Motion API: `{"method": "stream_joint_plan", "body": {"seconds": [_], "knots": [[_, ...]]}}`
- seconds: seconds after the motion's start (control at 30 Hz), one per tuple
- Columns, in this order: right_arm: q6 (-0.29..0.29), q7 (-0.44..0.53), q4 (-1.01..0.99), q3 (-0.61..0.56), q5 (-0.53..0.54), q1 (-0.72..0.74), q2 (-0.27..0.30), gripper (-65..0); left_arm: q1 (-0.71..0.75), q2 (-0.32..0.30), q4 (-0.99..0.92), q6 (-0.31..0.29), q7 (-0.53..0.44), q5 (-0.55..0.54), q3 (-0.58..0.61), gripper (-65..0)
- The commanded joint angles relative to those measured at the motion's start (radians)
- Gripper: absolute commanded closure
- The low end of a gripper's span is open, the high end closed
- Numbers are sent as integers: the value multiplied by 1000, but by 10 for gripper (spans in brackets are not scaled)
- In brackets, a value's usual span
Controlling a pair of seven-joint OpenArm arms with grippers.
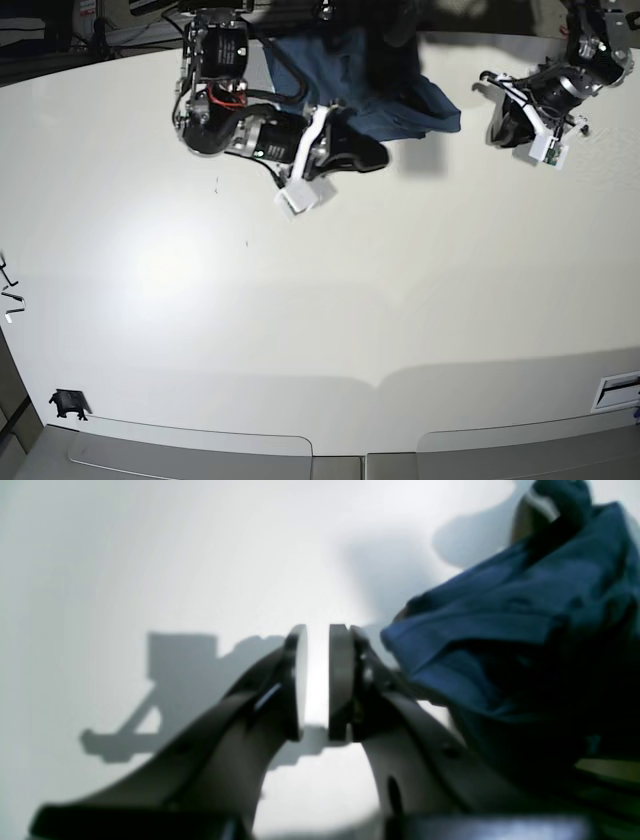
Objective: Fold the T-shirt properly
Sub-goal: 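Press the folded bundle flat with the right gripper and open it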
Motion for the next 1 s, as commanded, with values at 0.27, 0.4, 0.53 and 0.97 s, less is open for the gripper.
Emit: {"method": "stream_joint_plan", "body": {"seconds": [0.27,0.4,0.53,0.97], "knots": [[7,-8,134,102,11,-118,1,0,6,-9,25,1,5,-1,-6,-59],[7,64,224,101,-128,-182,0,0,6,-9,25,1,5,-1,-6,-59],[-50,156,241,101,-334,-243,0,0,6,-10,25,1,5,-1,-6,-59],[-123,178,233,-205,-510,-282,0,0,6,-10,25,1,20,-1,-6,-59]]}}
